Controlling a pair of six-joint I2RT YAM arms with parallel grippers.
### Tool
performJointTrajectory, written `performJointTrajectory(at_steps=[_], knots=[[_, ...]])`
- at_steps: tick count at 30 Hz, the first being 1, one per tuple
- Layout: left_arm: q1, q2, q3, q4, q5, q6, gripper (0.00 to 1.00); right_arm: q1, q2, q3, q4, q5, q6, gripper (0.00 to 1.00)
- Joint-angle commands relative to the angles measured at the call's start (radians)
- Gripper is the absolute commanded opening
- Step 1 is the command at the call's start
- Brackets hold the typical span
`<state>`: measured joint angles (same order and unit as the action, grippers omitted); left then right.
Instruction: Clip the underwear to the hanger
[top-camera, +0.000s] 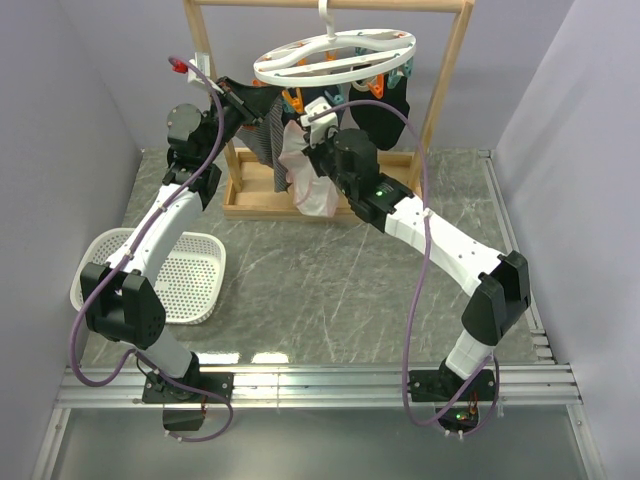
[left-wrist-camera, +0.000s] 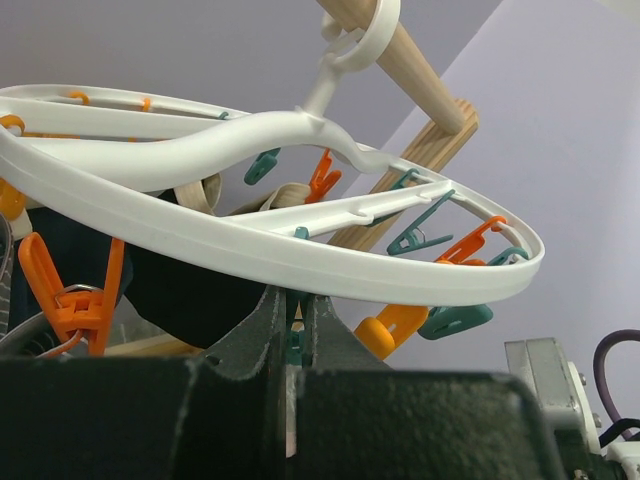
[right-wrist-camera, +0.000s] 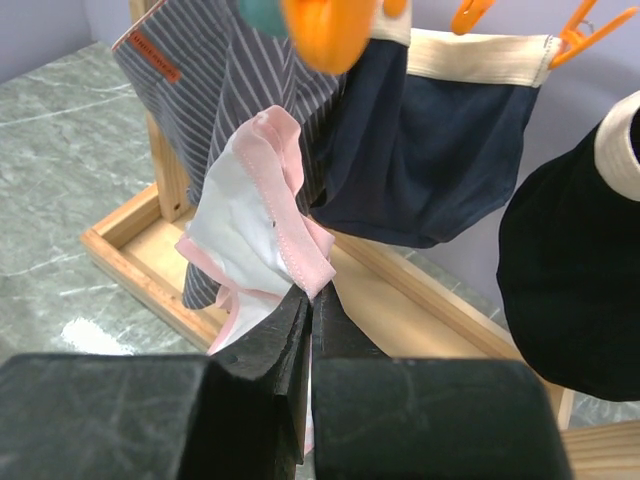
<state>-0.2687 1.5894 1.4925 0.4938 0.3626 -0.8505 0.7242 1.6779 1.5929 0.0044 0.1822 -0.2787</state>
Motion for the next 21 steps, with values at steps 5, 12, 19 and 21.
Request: performJointTrajectory(at_steps=[5,12,19,21], knots=[[0.003,-0.002,0.025,-0.011,0.01,0.036,0.0,0.006,-0.037,0.078,0.039,0.037,-0.013,0.0],[0.0,0.001,0.035,-0.028,0.007,0.051,0.0,0.004,-0.029,0.113,0.022,0.03,-0.016,0.0],[-0.004,0.001,0.04,-0.043,-0.004,0.07,0.0,0.003,-0.02,0.145,0.003,0.025,-0.02,0.0],[-0.004,0.003,0.038,-0.04,-0.001,0.068,0.0,0.004,-0.02,0.15,0.003,0.023,-0.027,0.0]])
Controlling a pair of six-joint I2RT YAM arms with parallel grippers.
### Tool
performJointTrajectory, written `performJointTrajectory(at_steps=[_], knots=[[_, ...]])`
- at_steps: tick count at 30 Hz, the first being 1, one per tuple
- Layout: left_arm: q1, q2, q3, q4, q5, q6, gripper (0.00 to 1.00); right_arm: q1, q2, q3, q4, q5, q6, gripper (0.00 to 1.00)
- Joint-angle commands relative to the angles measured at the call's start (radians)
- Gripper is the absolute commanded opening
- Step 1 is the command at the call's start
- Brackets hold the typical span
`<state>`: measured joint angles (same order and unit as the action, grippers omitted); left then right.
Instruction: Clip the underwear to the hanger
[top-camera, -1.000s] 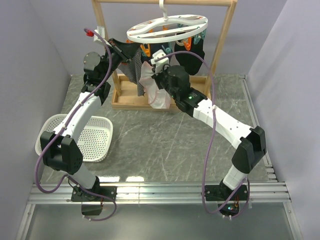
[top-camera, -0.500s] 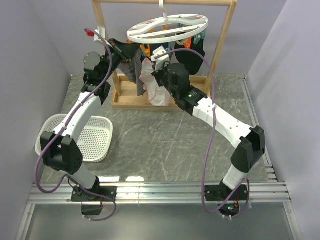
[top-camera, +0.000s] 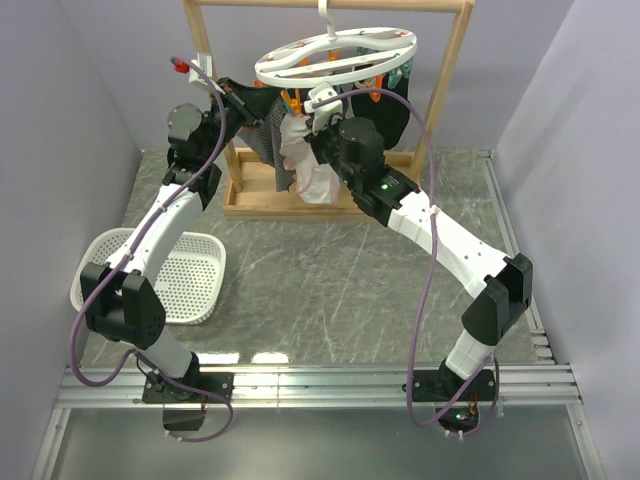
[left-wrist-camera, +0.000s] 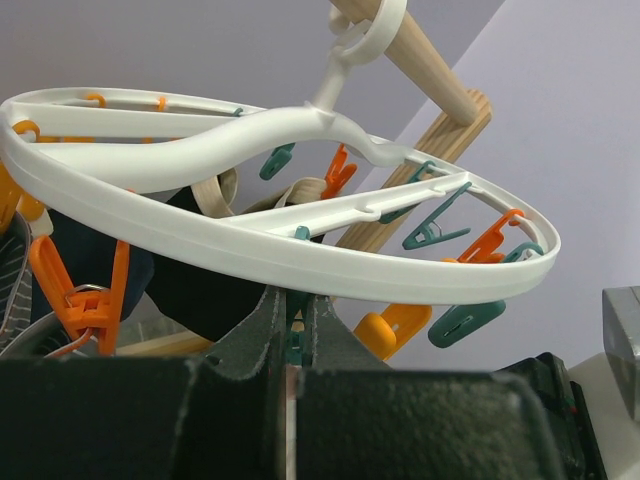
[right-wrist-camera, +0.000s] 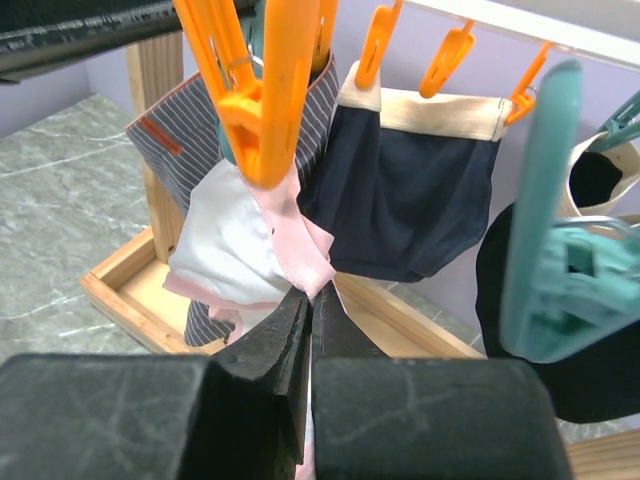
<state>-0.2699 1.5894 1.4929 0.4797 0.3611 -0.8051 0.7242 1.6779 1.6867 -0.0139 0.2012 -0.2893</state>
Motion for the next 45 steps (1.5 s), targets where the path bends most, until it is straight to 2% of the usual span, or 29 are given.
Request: performJointTrajectory(at_steps=[1,9,45], knots=[[-0.003,0.001,0.04,-0.029,0.001,0.023,0.0,0.003,-0.017,0.059,0.02,0.006,-0.019,0.0],[-0.005,0.004,0.05,-0.039,-0.002,0.032,0.0,0.012,0.003,0.08,-0.027,0.021,-0.068,0.0],[-0.022,0.017,0.067,-0.078,-0.021,0.084,0.0,0.05,0.013,0.096,-0.02,0.086,-0.186,0.0]])
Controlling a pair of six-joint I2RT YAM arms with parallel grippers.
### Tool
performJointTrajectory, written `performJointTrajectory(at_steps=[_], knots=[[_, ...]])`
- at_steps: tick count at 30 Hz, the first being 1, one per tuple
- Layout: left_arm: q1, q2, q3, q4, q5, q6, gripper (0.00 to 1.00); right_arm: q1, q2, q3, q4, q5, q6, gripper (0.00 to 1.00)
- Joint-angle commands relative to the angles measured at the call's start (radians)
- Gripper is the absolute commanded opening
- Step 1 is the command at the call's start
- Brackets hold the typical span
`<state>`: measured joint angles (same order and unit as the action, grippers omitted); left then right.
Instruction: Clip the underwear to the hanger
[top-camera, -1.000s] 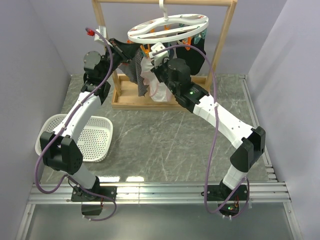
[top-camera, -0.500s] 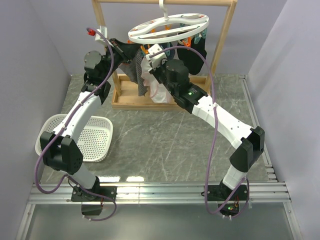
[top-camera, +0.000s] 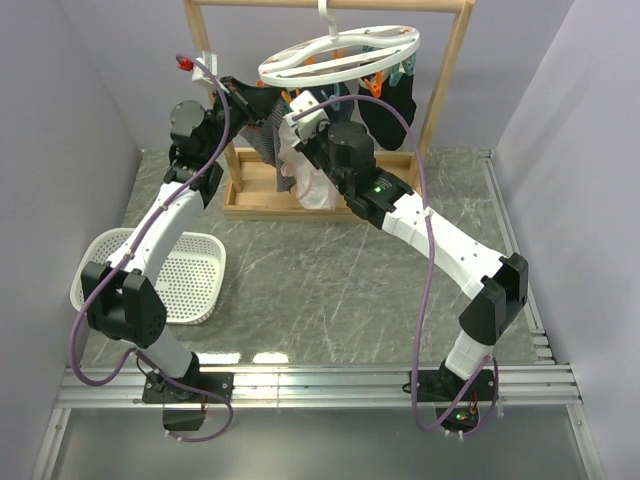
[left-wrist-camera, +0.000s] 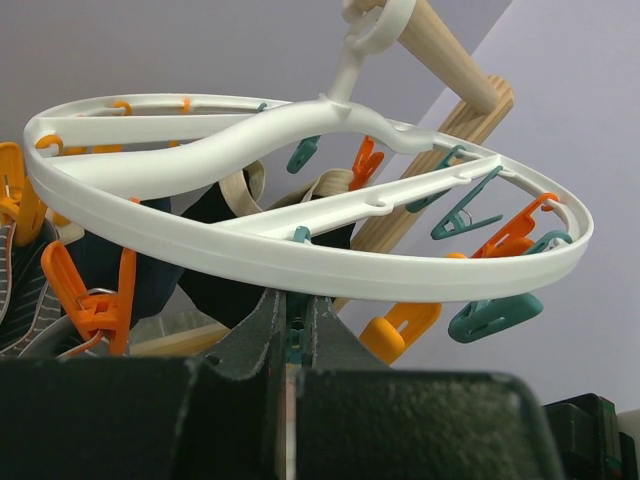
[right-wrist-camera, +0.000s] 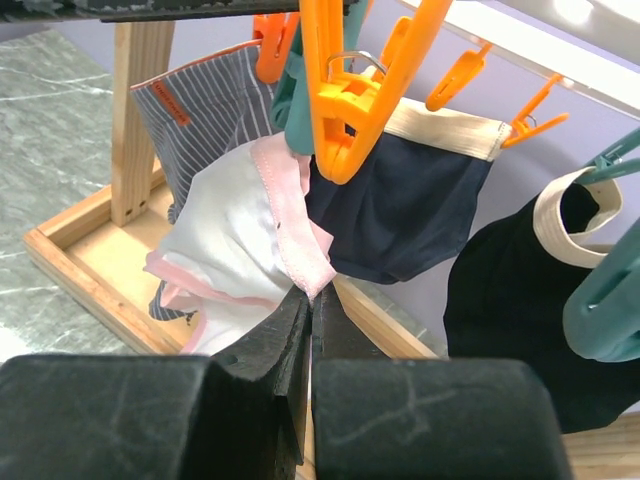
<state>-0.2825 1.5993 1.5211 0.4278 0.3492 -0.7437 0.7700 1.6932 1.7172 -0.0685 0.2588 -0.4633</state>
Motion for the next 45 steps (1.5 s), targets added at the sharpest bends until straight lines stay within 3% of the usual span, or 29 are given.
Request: performJointTrajectory(at_steps=[1,45], knots=[[-0.009,0.007,0.039,-0.027,-0.01,0.023,0.0,0.008,-0.003,0.067,0.036,0.031,-0.015,0.0],[-0.027,0.01,0.067,-0.081,-0.016,0.073,0.0,0.014,-0.024,-0.004,0.116,0.017,-0.178,0.0]])
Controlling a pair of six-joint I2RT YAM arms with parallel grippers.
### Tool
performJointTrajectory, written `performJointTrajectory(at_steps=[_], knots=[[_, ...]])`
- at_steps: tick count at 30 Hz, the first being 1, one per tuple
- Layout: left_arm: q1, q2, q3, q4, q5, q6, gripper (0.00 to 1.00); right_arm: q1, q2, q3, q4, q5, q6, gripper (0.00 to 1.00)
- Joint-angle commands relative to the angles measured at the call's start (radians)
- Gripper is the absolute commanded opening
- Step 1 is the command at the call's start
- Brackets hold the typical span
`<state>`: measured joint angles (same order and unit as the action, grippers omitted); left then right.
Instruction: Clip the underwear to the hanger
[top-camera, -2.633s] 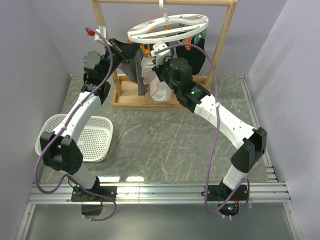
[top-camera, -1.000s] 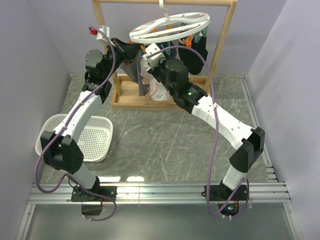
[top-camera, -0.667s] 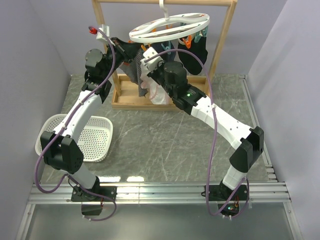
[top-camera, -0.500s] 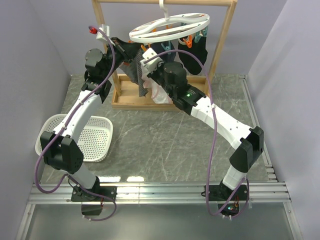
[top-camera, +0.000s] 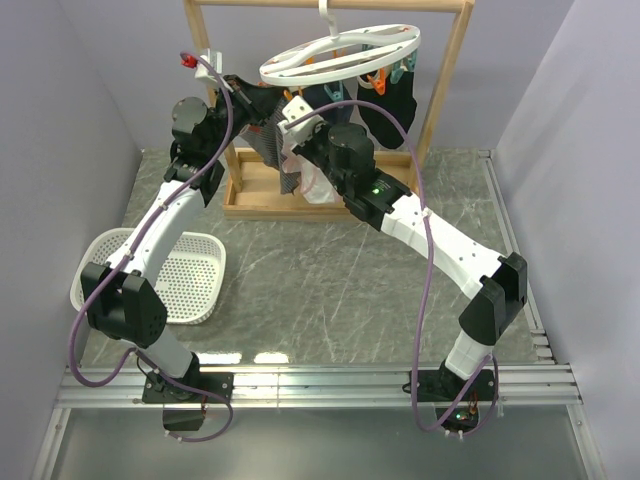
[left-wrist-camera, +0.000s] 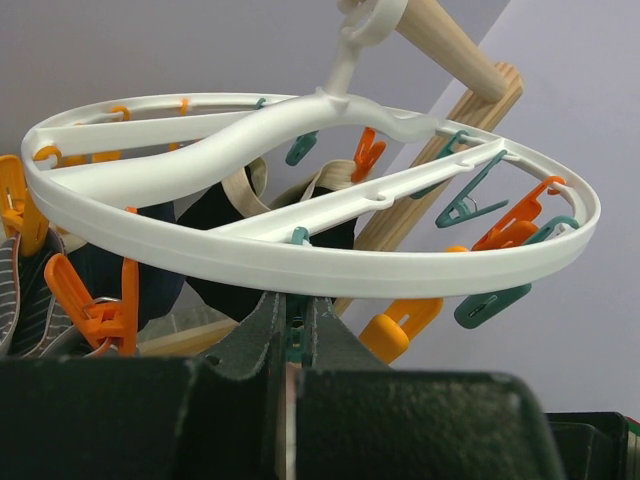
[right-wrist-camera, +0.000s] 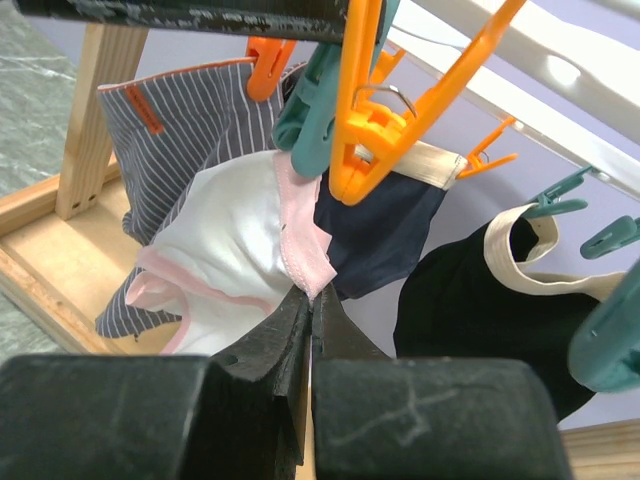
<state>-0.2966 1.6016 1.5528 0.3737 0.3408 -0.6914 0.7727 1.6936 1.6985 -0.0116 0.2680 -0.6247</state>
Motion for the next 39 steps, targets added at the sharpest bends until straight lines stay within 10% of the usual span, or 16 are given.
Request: performJointTrajectory(at_steps=[1,39], knots=[[-0.013,0.006,0.033,-0.027,-0.009,0.023,0.0,0.011,-0.025,0.016,0.058,0.01,-0.015,0.0],[-0.015,0.014,0.044,-0.067,-0.013,0.056,0.0,0.019,-0.054,0.027,0.088,0.01,-0.112,0.0]])
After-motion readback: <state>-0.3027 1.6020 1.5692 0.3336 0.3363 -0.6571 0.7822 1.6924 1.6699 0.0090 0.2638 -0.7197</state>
